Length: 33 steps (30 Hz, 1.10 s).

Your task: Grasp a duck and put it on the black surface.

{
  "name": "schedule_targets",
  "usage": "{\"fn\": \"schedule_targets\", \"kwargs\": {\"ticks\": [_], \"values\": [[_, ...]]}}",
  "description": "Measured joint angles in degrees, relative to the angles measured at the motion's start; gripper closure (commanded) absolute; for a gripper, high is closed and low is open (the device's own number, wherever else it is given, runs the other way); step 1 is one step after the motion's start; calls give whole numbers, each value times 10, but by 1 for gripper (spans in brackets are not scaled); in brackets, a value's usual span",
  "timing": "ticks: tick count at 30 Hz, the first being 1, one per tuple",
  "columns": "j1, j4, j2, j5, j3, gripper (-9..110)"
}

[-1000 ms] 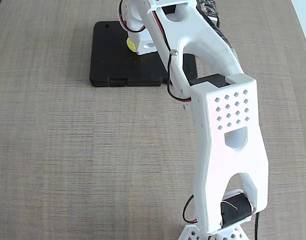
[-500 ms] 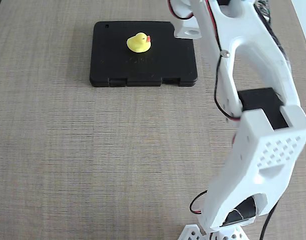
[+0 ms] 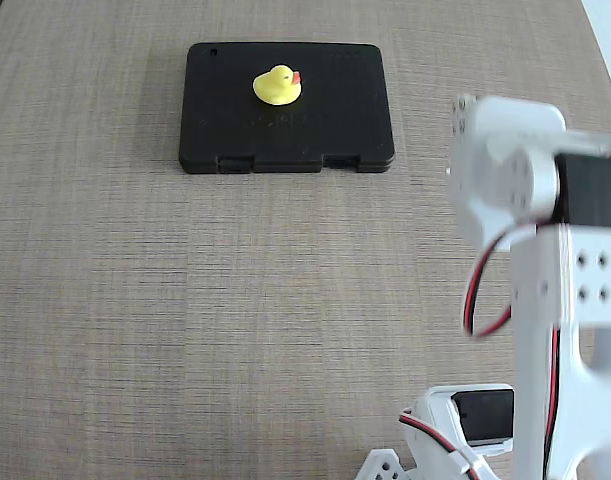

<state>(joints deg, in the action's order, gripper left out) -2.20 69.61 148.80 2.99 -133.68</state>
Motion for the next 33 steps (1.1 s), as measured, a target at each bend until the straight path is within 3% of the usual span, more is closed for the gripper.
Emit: {"fn": "schedule_targets", "kwargs": {"ticks": [6, 13, 19, 33], "values": [[1, -48, 244, 57, -241, 101], [1, -83, 395, -4, -381, 101], [1, -83, 401, -54, -413, 101], [36, -125, 401, -66, -458, 101]]}}
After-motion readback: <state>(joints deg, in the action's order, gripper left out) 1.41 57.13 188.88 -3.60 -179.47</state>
